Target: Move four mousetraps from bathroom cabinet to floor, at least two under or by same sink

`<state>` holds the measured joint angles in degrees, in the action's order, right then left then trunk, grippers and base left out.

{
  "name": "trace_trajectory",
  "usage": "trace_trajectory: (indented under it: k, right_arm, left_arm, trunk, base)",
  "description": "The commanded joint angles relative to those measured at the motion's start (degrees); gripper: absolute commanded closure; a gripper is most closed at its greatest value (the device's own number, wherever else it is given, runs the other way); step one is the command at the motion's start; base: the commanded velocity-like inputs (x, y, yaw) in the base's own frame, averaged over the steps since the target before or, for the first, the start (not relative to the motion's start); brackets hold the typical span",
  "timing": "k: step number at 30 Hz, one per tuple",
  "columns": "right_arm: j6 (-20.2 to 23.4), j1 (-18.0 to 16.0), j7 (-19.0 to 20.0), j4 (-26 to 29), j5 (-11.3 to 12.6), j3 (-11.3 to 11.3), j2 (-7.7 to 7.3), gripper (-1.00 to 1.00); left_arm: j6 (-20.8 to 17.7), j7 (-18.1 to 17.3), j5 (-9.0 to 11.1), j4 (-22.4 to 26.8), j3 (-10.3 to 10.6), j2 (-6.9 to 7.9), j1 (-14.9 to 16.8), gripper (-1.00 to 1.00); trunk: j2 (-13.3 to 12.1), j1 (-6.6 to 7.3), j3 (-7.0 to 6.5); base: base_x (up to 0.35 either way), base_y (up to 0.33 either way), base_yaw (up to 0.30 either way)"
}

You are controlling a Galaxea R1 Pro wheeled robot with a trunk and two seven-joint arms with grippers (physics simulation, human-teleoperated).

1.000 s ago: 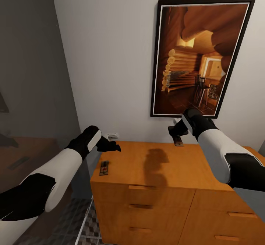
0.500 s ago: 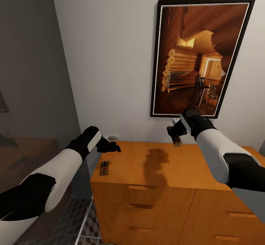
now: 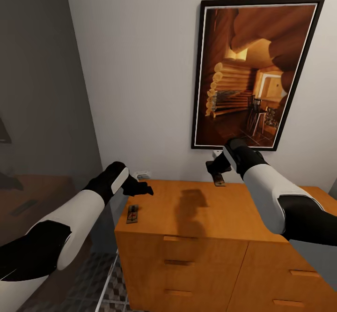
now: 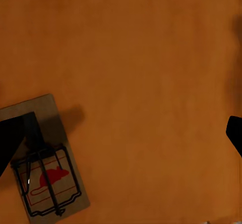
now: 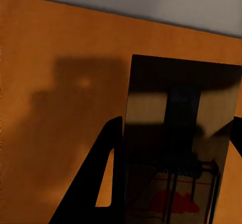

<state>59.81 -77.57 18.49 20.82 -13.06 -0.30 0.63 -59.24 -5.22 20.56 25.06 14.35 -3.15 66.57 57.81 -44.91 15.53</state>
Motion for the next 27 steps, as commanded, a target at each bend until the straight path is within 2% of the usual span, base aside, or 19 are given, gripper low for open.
trace_trajectory:
  k: [1, 15, 27]
  right_arm:
    - [0.2, 0.0, 0.5, 0.0, -0.5, 0.0, 0.0, 1.0]
    - [0.2, 0.0, 0.6, -0.3, -0.5, 0.0, -0.52, 1.0]
    - [0.2, 0.0, 0.6, -0.3, -0.5, 0.0, -0.63, 1.0]
  left_arm:
    - [-0.1, -0.5, -0.4, 0.0, 0.2, 0.05, 0.1, -1.0]
    - [-0.1, -0.5, -0.1, -0.1, 0.2, -0.72, 0.1, -1.0]
    - [-0.2, -0.5, 0.0, -0.2, 0.2, -0.8, 0.1, -1.0]
  trunk:
    - [0.1, -0.01, 0.08]
    - [0.1, -0.01, 0.08]
    - [0.1, -0.01, 0.08]
  base:
    - [0.0, 0.0, 0.0]
    - [0.0, 0.0, 0.0]
    - [0.0, 0.0, 0.0]
